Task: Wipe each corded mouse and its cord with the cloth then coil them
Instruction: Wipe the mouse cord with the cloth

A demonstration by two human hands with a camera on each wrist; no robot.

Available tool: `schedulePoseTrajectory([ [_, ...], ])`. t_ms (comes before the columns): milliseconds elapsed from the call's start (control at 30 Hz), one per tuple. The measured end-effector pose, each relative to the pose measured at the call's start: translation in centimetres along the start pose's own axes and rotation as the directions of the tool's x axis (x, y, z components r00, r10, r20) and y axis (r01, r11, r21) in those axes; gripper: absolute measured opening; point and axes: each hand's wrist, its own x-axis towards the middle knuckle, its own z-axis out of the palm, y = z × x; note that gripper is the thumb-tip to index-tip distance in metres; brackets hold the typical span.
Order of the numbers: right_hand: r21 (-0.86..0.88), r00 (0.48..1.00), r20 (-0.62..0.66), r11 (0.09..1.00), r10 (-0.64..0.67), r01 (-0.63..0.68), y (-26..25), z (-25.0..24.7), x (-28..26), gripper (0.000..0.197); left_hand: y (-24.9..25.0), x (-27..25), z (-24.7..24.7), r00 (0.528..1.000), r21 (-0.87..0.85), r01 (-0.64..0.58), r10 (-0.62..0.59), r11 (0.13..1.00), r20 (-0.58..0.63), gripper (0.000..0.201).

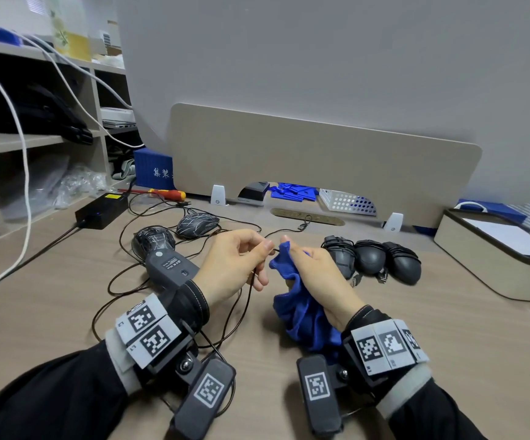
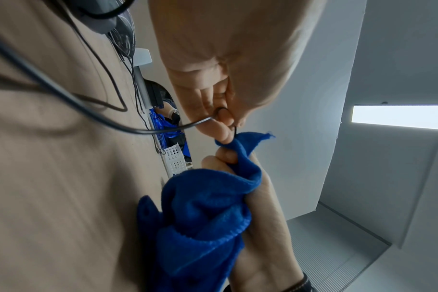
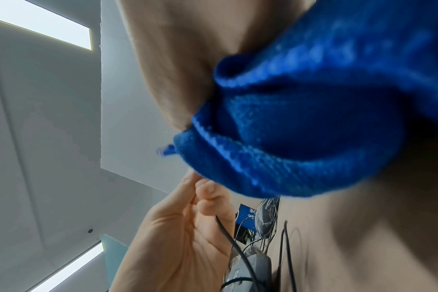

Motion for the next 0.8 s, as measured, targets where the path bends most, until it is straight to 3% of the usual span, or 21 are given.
schedulePoseTrajectory([
  [167,0.039,0.99,0.1,0.995,-0.1,0.096,0.2,0.1,-0.2,0.039,0.0,0.1,-0.3,0.996,0.024,-0.032,0.034,0.999,-0.083,0.019],
  [233,0.115,0.983,0.143,0.988,-0.115,0.099,0.3,0.0,-0.1,0.025,0.0,0.2,-0.4,0.992,0.036,-0.039,0.042,0.999,-0.117,0.019],
  [400,0.17,0.994,0.063,0.983,-0.087,0.075,0.9,-0.4,0.4,0.013,0.2,0.7,-1.4,0.959,0.036,-0.063,0.07,0.997,-0.273,0.022],
  [467,0.194,0.999,0.003,0.98,-0.051,0.049,1.0,-0.7,0.5,0.015,0.4,0.9,-2.2,0.948,-0.006,-0.041,0.037,0.999,-0.318,0.022],
  [600,0.23,0.995,-0.097,0.972,-0.015,0.037,0.9,-1.4,0.6,0.017,0.5,0.7,-2.0,0.962,-0.04,-0.037,0.025,0.999,-0.271,0.022],
  [700,0.231,0.998,-0.066,0.973,0.023,-0.007,1.0,-1.0,0.8,0.029,0.3,0.6,-1.4,0.974,-0.066,-0.053,0.036,0.996,-0.226,0.022],
  [800,0.307,0.991,0.002,0.943,0.132,-0.127,1.0,-0.8,1.1,0.054,0.4,0.6,-1.3,0.978,-0.081,-0.052,0.035,0.995,-0.204,0.019],
])
